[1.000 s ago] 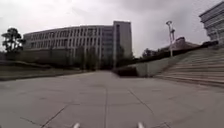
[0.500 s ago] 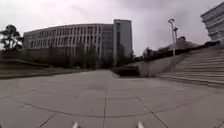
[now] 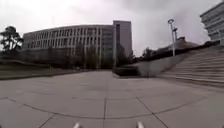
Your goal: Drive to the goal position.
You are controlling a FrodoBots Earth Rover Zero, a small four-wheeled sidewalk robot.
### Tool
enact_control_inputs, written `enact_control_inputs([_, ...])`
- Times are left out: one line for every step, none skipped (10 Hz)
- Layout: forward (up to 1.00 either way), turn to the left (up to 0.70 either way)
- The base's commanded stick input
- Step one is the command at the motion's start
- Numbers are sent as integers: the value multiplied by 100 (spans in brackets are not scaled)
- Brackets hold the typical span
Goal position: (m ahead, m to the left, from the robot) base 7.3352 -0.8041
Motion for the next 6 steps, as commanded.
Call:
enact_control_inputs([81,0])
enact_control_inputs([81,0])
enact_control_inputs([81,0])
enact_control_inputs([81,0])
enact_control_inputs([81,0])
enact_control_inputs([81,0])
